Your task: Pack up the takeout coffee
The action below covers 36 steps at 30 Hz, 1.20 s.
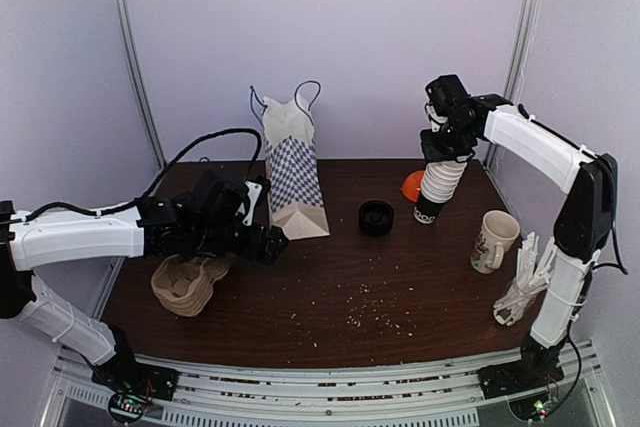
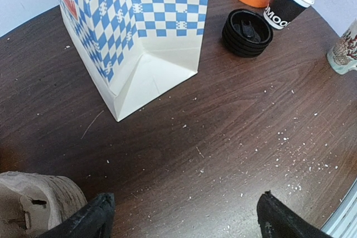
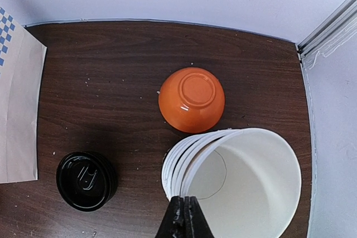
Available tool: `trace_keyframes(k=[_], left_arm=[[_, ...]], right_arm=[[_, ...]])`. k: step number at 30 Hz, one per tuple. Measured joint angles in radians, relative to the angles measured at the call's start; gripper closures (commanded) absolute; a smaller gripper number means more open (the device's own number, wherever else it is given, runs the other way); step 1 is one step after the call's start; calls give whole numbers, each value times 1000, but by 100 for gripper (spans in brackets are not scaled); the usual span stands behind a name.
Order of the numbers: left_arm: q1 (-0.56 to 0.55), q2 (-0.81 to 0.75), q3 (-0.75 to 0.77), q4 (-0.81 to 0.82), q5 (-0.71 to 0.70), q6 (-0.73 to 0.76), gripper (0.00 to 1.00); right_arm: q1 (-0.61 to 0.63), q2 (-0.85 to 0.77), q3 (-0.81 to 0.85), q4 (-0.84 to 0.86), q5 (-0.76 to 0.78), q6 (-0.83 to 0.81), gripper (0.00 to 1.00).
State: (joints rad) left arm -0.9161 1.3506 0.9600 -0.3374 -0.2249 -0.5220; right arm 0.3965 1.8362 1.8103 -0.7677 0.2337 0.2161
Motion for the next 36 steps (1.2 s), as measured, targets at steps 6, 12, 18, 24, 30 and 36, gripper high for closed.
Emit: trace_keyframes(k=[6,12,18,24,30,36], left_arm=[[0,0,0,0,3,-2,8],[0,0,0,0,6,-5,9],[0,0,0,-1,10,-8,9],[0,0,0,-1,19,-11,9],[0,0,0,-1,27,-24,9],[0,0,-11,-1,30,-31,9]], right_arm=[[0,-18,21,-27,14,0,100],[2,-30,52,-31,31,0,100],[15,-34,53,-35,65,-6,100],[30,-34,57,-42,66,-8,100],[76,-27,88,-63,54,-8,100],[135,-1,101,-85,62,-8,100]])
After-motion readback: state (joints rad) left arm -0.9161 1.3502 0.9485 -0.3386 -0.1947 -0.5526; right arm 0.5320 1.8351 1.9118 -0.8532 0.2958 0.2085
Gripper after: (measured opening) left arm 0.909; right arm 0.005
